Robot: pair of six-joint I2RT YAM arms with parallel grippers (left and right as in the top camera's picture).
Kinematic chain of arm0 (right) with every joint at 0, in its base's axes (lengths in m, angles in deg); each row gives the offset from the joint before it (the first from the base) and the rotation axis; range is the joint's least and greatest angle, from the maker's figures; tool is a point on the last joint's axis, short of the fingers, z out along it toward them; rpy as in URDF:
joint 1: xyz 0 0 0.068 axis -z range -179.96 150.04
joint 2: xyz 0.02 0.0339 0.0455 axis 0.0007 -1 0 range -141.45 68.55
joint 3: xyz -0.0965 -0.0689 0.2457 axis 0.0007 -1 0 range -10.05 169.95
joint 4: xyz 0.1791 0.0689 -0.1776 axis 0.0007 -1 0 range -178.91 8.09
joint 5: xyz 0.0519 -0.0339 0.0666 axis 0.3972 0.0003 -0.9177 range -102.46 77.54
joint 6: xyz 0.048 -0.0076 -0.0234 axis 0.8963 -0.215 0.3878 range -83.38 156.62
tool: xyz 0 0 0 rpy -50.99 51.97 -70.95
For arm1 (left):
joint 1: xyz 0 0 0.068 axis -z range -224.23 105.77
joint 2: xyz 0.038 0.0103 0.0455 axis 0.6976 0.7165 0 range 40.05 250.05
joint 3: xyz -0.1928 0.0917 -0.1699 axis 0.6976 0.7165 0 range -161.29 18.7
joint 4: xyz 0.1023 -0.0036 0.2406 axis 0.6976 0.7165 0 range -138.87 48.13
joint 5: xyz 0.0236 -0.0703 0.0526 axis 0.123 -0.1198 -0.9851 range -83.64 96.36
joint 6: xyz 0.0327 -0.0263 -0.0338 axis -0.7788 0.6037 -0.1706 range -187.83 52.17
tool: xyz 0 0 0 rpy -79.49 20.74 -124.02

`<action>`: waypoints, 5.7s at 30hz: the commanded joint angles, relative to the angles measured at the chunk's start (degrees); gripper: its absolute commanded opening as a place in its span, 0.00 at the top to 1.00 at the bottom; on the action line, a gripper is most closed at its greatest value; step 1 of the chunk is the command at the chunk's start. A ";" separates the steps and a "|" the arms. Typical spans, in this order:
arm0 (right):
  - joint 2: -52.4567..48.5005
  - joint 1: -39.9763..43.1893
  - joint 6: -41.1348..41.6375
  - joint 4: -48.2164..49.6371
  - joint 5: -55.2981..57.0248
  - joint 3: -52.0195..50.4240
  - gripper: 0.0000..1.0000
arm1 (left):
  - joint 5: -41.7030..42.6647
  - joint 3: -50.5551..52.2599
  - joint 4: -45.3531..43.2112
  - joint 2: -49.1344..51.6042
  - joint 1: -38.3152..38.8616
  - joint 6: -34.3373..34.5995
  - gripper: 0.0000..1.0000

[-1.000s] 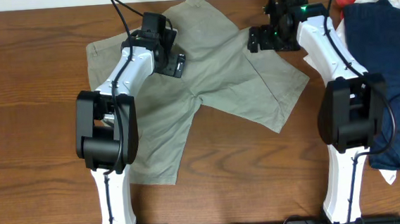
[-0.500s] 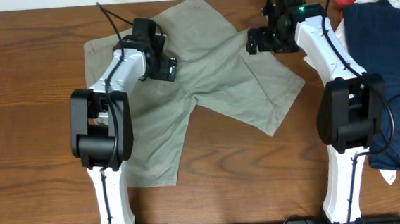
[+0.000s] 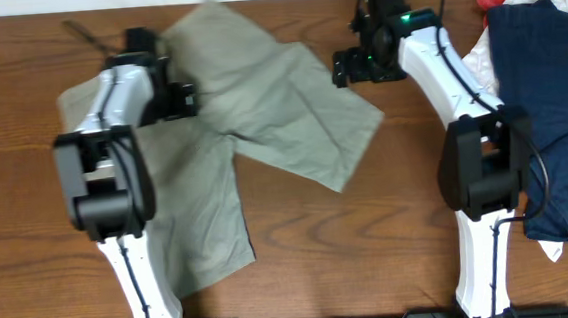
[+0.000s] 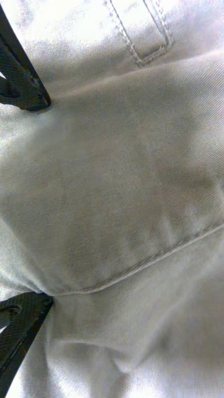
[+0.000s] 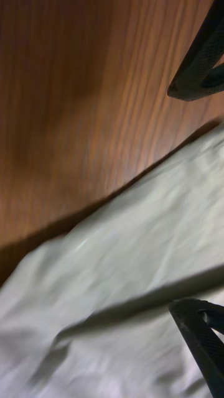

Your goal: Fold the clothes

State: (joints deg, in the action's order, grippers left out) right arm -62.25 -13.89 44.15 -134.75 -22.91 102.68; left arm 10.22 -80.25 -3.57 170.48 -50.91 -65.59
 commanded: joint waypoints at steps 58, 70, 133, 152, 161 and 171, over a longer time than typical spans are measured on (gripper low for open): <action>-3.23 -12.66 -4.85 12.28 -4.46 -6.27 0.38 | 11.96 -5.64 22.60 -26.97 -16.33 3.85 0.02; -6.62 -12.37 -9.55 14.51 -1.33 -6.29 0.39 | 11.93 -5.64 21.05 -26.97 -12.44 2.19 0.02; 0.31 -32.61 -21.00 -21.49 8.24 -11.10 0.06 | 2.73 -5.46 17.35 -26.80 -8.90 0.83 0.02; 1.22 -40.57 -20.44 -22.99 1.25 -10.40 0.12 | 2.71 -3.74 16.92 -26.71 -8.92 0.81 0.02; 1.22 -42.64 -20.83 -22.75 2.95 -10.40 0.33 | 2.71 -3.48 16.70 -26.69 -8.92 0.81 0.02; 1.22 -42.82 -21.09 -22.77 2.99 -10.40 0.99 | 2.71 -3.48 16.72 -26.69 -8.92 0.81 0.02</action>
State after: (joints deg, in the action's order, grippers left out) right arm -62.53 -56.23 23.56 -157.52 -20.14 91.56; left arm 13.45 -84.38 13.10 143.47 -59.61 -65.04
